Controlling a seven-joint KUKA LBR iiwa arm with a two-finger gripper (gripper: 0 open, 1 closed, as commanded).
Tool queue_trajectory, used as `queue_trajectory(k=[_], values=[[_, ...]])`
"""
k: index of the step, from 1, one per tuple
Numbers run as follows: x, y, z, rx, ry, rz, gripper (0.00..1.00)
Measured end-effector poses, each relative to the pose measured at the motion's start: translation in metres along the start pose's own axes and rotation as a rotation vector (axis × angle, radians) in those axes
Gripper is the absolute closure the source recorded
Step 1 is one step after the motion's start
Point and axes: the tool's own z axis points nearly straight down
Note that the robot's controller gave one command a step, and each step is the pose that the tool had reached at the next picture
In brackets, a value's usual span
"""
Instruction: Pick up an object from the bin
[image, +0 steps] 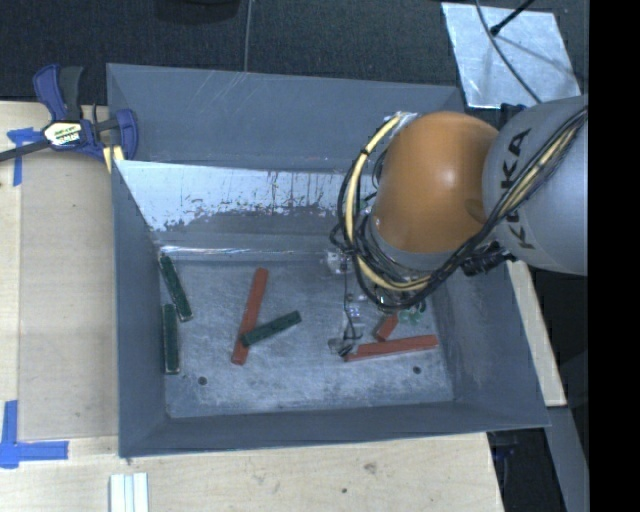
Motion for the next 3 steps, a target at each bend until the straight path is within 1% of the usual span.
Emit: queue_trajectory(k=[1, 2, 3], values=[[-0.014, 0.033, 0.114, 0.0, -0.001, -0.035, 0.0], [-0.015, 0.031, 0.11, -0.001, -0.007, -0.03, 1.0], [-0.056, -0.006, 0.066, 0.0, -0.013, 0.127, 1.0]])
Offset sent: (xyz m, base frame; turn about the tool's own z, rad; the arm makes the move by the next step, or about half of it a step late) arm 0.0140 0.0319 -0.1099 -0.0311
